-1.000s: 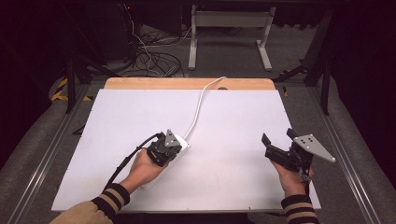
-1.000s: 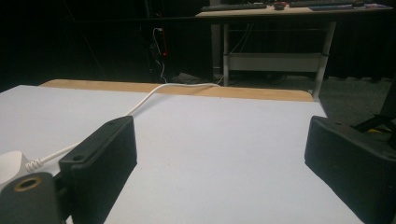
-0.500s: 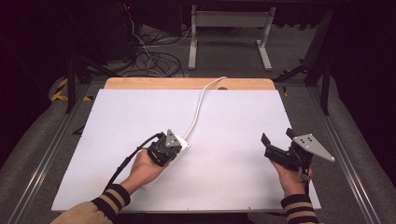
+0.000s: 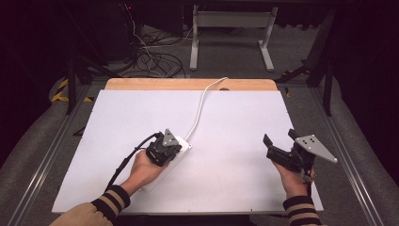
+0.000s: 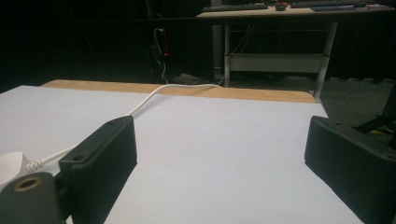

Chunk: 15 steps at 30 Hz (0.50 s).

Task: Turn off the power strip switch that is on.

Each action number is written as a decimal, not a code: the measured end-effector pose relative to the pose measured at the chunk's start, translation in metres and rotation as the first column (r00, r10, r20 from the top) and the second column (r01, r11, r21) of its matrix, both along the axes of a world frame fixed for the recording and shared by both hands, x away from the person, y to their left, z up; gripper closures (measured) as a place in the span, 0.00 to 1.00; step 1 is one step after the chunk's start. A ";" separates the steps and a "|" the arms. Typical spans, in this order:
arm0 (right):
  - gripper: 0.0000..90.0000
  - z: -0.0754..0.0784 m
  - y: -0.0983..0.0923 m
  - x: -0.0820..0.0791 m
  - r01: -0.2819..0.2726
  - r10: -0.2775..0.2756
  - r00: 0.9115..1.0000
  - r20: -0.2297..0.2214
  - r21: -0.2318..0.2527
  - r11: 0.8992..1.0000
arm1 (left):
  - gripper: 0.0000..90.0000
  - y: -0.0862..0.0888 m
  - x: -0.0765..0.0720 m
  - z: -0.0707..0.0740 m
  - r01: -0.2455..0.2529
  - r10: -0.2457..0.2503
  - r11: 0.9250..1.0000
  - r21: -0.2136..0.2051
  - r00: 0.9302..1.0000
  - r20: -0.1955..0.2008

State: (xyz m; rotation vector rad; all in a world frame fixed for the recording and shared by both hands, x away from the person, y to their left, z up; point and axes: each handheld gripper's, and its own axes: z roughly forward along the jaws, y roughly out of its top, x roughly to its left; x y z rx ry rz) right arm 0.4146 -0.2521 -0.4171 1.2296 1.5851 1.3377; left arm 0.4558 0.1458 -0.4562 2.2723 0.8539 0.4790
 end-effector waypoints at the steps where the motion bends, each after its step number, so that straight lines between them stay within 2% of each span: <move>1: 0.11 0.000 0.000 0.000 0.000 0.000 1.000 0.000 0.001 1.000 | 1.00 0.002 0.001 0.000 -0.007 0.007 1.000 -0.014 1.000 -0.001; 2: 0.11 0.000 0.000 0.000 -0.001 0.001 1.000 0.000 0.001 1.000 | 1.00 0.005 0.001 0.002 -0.023 0.024 0.999 -0.040 1.000 0.008; 3: 0.11 0.000 0.000 0.000 -0.001 0.001 1.000 0.000 0.001 1.000 | 1.00 0.005 0.001 0.002 -0.023 0.024 0.999 -0.040 1.000 0.008; 4: 0.11 0.000 0.000 0.000 -0.003 0.003 1.000 -0.001 0.001 1.000 | 1.00 0.009 0.001 0.008 -0.038 0.041 0.996 -0.081 0.999 0.031; 5: 0.11 0.000 0.000 0.001 -0.004 0.004 1.000 0.000 0.002 1.000 | 1.00 0.011 0.001 0.010 -0.042 0.046 0.995 -0.096 0.998 0.042; 7: 0.11 0.000 0.000 0.001 -0.004 0.004 1.000 -0.002 0.003 1.000 | 1.00 0.017 0.000 0.018 -0.059 0.069 0.987 -0.146 0.996 0.065; 9: 0.11 0.000 0.000 0.001 -0.003 0.003 1.000 -0.002 0.001 1.000 | 0.99 0.023 -0.002 0.025 -0.069 0.085 0.982 -0.176 0.993 0.086; 11: 0.11 0.000 0.001 0.001 -0.007 0.007 1.000 -0.002 0.005 1.000 | 0.98 0.030 -0.005 0.033 -0.082 0.110 0.970 -0.230 0.988 0.110; 12: 0.11 0.000 0.001 0.001 -0.007 0.007 1.000 -0.001 0.005 1.000 | 0.98 0.035 -0.008 0.038 -0.094 0.131 0.959 -0.268 0.984 0.124; 13: 0.11 0.000 0.001 0.001 -0.008 0.008 1.000 0.000 0.006 1.000 | 0.98 0.038 -0.010 0.041 -0.102 0.145 0.953 -0.287 0.980 0.135; 15: 0.11 0.000 0.001 0.001 -0.008 0.008 1.000 0.000 0.008 1.000 | 0.98 0.049 -0.015 0.049 -0.116 0.179 0.934 -0.337 0.970 0.163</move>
